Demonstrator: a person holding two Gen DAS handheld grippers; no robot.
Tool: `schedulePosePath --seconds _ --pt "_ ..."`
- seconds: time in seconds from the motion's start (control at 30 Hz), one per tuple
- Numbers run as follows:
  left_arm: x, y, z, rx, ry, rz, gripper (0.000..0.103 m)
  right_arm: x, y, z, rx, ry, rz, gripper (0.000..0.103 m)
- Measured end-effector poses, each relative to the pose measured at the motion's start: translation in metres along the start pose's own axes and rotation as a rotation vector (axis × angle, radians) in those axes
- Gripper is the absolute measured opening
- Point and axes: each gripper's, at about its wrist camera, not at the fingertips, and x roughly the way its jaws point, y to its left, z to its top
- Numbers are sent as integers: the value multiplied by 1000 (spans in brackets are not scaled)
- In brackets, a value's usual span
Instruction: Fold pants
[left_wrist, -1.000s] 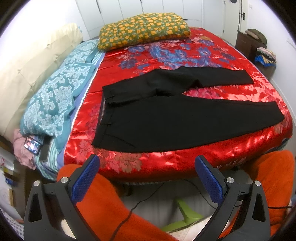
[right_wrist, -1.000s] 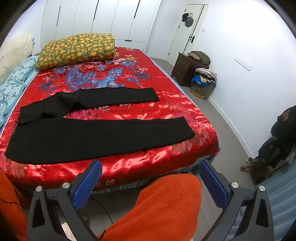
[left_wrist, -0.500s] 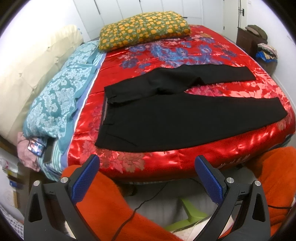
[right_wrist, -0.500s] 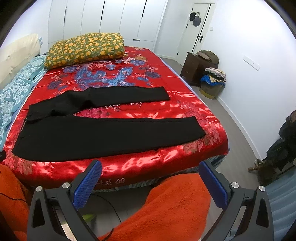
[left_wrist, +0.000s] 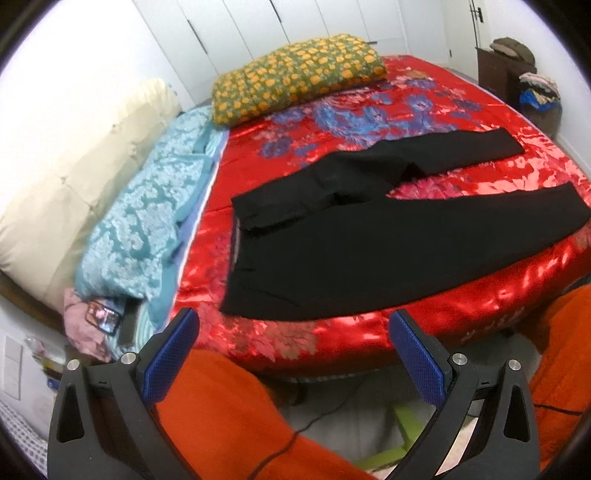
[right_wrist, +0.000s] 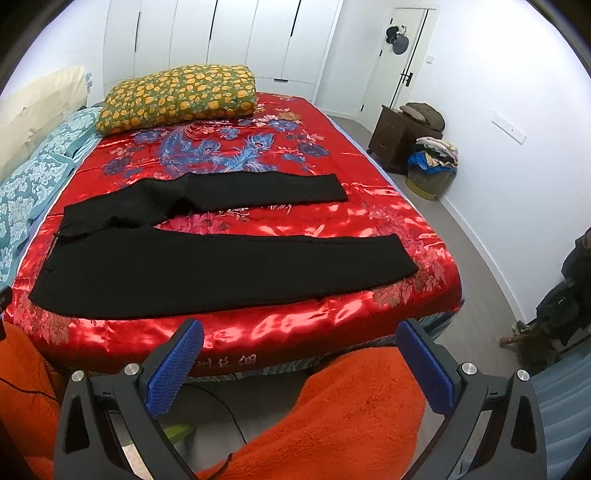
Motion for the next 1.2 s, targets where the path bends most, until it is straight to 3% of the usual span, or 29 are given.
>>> schedulePosePath --seconds 0.33,0.53,0.83,0.9,1.0,1.1,1.2 --pt "2 -3 -3 13 21 -15 102 -19 7 25 -55 -80 -78 103" --pt "2 -7 -3 19 26 -13 102 -16 4 37 -57 -64 -70 103" --pt "9 -7 -2 26 49 -24 102 0 -7 44 -48 -29 -131 103" --pt "14 -5 0 17 59 -42 102 3 -12 46 -25 -30 -79 103" --pt "20 3 12 -31 51 -84 102 -3 -26 51 56 -101 137 103" --pt "26 11 36 -80 19 -110 102 -27 -57 66 161 -331 337 103" --pt "30 16 64 -140 -56 -134 102 -29 -94 87 262 -565 426 103"
